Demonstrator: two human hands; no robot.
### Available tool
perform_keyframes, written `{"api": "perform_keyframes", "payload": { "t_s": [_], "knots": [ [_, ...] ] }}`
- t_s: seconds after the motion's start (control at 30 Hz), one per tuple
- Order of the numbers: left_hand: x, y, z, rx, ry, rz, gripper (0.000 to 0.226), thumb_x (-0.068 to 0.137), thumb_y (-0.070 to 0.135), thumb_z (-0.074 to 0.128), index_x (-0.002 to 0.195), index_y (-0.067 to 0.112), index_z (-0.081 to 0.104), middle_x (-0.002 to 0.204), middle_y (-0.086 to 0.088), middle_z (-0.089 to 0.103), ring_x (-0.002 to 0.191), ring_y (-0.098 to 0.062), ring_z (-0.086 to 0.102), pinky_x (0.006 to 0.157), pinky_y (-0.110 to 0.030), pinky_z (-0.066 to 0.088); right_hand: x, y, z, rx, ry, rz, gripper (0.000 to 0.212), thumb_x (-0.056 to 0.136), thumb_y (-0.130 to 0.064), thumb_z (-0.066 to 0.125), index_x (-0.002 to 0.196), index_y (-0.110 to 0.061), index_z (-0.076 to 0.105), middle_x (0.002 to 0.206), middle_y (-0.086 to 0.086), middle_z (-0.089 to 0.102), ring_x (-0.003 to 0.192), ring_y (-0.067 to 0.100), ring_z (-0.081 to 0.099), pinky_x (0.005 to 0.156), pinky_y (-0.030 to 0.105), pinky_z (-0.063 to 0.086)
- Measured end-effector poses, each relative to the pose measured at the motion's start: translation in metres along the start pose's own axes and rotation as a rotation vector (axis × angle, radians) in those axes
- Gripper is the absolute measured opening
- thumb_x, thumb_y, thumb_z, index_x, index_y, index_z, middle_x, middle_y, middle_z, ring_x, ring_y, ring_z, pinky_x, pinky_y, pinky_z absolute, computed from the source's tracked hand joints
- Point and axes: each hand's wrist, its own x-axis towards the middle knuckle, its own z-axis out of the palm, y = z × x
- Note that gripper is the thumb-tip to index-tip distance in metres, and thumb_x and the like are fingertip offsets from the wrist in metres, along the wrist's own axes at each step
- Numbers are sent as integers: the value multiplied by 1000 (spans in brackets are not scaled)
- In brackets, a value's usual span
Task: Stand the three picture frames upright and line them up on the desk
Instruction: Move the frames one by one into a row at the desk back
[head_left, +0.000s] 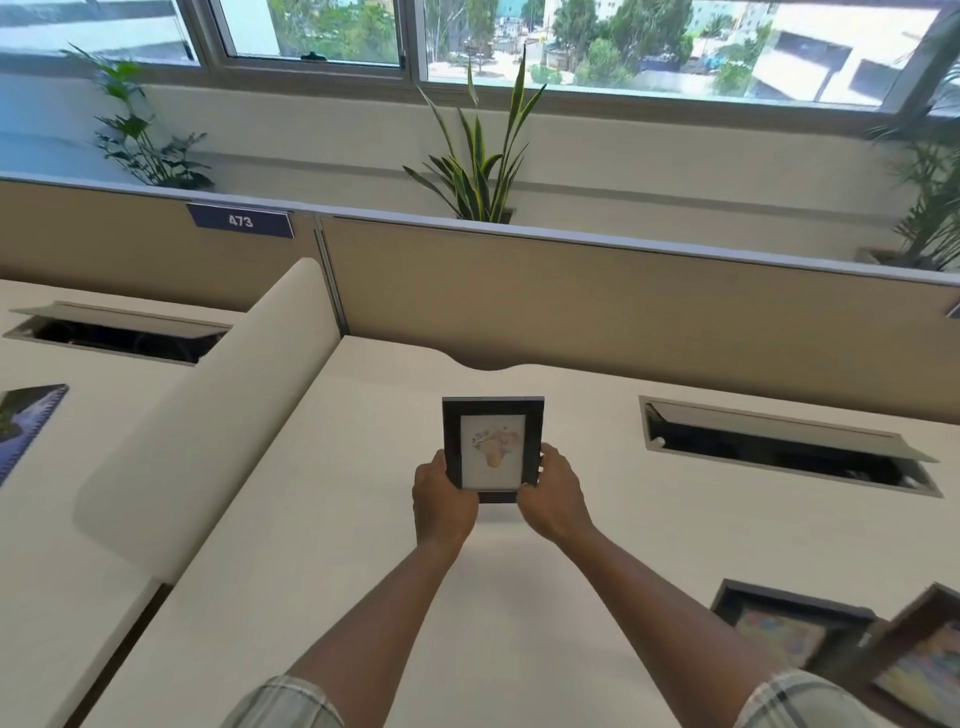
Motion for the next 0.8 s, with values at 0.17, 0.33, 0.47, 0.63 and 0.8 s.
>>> {"api": "perform_keyframes", "payload": {
  "t_s": [0.17, 0.33, 0.47, 0.63, 0.8],
  "knots": [
    [62, -2, -3, -10, 2, -44, 55, 80, 2, 67, 131, 14, 51, 126, -16, 53, 119, -35, 55, 90, -41, 54, 56, -15, 16, -66, -63, -50, 62, 75, -18, 68, 131, -26, 42, 129, 8, 52, 120, 29, 51, 97, 51, 49],
    [105, -9, 0, 11, 31, -58, 56, 80, 2, 69, 131, 14, 51, 125, -15, 54, 119, -34, 55, 88, -40, 55, 102, -22, 30, -120, -90, -72, 69, 74, -11, 62, 136, -25, 35, 134, 10, 48, 123, 31, 48, 101, 50, 46],
    [133, -13, -4, 24, 65, -38, 57, 78, -1, 68, 130, 12, 52, 123, -16, 55, 118, -35, 55, 85, -39, 55, 134, -30, 39, -143, -138, -108, 66, 74, -10, 59, 135, -24, 35, 132, 12, 49, 119, 34, 52, 100, 53, 45],
    [147, -17, -6, 59, 103, -40, 58, 78, -2, 66, 133, 12, 51, 123, -17, 54, 118, -35, 55, 87, -38, 54, 151, -29, 53, -117, -162, -114, 67, 76, -12, 60, 136, -25, 35, 135, 11, 49, 121, 32, 51, 101, 54, 43],
    [144, -26, -10, 43, 93, -50, 50, 79, 1, 65, 127, 9, 55, 120, -19, 56, 115, -36, 57, 87, -40, 53, 149, -23, 59, -155, -193, -133, 64, 77, -14, 60, 135, -26, 35, 137, 8, 48, 124, 30, 49, 103, 53, 42]
  ]
}}
